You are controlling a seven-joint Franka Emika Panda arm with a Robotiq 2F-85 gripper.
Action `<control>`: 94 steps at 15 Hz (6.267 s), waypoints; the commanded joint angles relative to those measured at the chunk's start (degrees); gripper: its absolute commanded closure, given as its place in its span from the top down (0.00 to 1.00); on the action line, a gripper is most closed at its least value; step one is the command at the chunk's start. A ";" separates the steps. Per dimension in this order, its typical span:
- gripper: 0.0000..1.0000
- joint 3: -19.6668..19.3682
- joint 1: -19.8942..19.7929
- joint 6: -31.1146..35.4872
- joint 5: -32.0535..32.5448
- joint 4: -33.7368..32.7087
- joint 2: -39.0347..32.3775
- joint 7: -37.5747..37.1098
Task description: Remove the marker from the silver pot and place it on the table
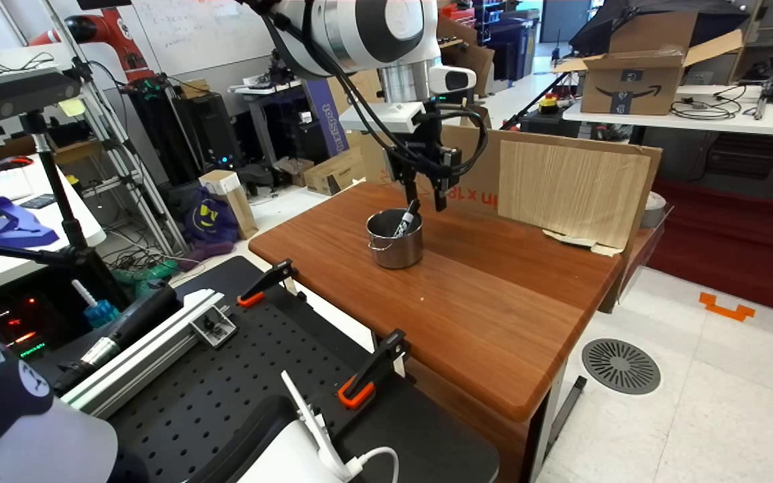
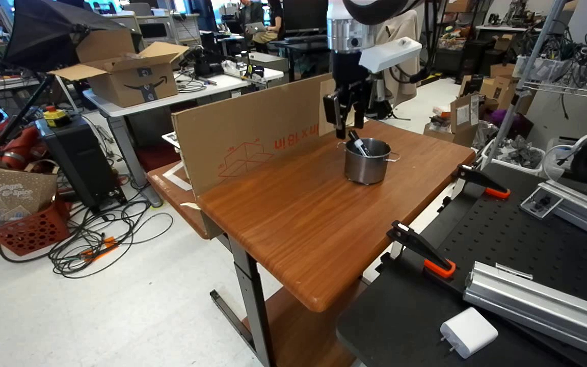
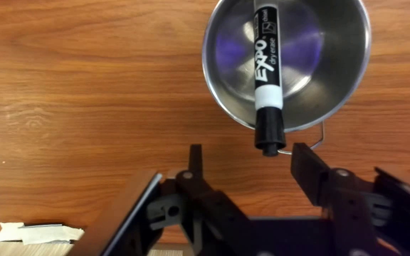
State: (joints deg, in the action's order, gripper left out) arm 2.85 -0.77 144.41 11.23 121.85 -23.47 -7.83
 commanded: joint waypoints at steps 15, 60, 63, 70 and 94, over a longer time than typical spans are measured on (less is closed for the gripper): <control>0.63 -1.13 1.63 -0.15 -2.20 -2.10 -1.72 3.25; 0.04 1.50 6.18 0.65 -8.43 0.25 10.89 0.85; 0.04 1.98 7.98 0.45 -7.94 -1.36 8.05 -0.64; 0.04 2.34 9.34 0.19 -9.27 -7.13 -2.43 0.17; 0.48 -0.15 13.48 -0.72 -8.04 -19.69 -18.75 -3.46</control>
State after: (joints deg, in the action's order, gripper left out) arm 3.79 11.54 144.31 3.11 104.36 -40.55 -10.30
